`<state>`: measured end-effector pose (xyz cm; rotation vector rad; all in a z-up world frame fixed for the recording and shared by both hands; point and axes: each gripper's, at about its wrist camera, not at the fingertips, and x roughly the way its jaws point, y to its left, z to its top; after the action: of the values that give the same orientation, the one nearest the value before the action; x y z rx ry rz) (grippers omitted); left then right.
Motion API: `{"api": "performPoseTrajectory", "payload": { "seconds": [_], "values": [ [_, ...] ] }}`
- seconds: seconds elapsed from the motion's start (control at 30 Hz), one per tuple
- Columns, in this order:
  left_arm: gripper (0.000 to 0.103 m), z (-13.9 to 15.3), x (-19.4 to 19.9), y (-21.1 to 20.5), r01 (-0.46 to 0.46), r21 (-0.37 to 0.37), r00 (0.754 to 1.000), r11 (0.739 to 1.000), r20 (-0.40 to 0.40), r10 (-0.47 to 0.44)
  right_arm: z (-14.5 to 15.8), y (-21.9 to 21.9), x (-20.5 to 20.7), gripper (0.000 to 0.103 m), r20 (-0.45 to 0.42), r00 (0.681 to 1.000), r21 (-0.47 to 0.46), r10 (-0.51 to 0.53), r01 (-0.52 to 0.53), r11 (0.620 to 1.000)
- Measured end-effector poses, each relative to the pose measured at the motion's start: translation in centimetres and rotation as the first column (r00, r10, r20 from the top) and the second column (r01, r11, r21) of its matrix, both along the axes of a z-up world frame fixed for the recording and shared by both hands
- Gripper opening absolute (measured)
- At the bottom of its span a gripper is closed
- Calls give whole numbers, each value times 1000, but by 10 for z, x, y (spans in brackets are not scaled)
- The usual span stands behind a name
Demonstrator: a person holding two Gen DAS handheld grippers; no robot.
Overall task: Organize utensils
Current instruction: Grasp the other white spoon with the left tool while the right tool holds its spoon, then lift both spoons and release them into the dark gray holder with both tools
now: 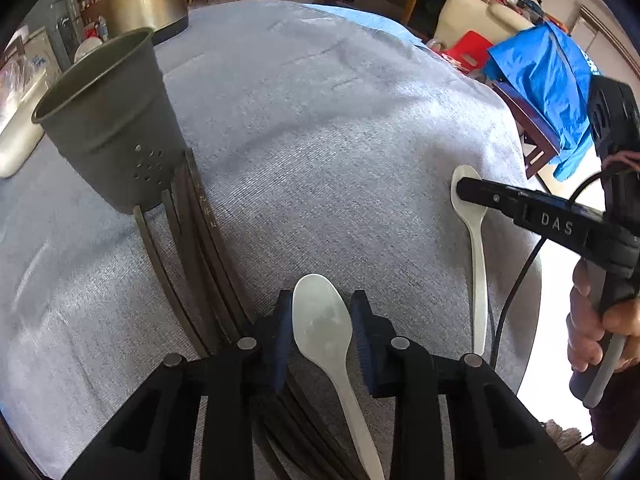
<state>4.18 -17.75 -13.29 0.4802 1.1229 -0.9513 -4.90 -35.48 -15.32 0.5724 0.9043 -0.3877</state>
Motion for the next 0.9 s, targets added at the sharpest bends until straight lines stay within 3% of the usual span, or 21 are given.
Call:
{"api": "performPoseTrajectory", "payload": {
  "seconds": [0.3,0.6,0.7,0.9],
  "values": [
    [30,32,8,8,-37,-118,999,992,33,41,6,0,1,5,64,998,19,8,-9,1000],
    [30,116,36,47,-146,-324,972,935,129,196,37,13,17,5,178,983,-14,50,-48,999],
    [30,139,57,58,-214,-372,940,903,173,294,52,19,31,5,225,972,-21,71,-68,997],
    [30,172,110,73,-342,-476,834,811,245,495,99,31,71,5,378,920,-77,99,-75,994]
  ]
}}
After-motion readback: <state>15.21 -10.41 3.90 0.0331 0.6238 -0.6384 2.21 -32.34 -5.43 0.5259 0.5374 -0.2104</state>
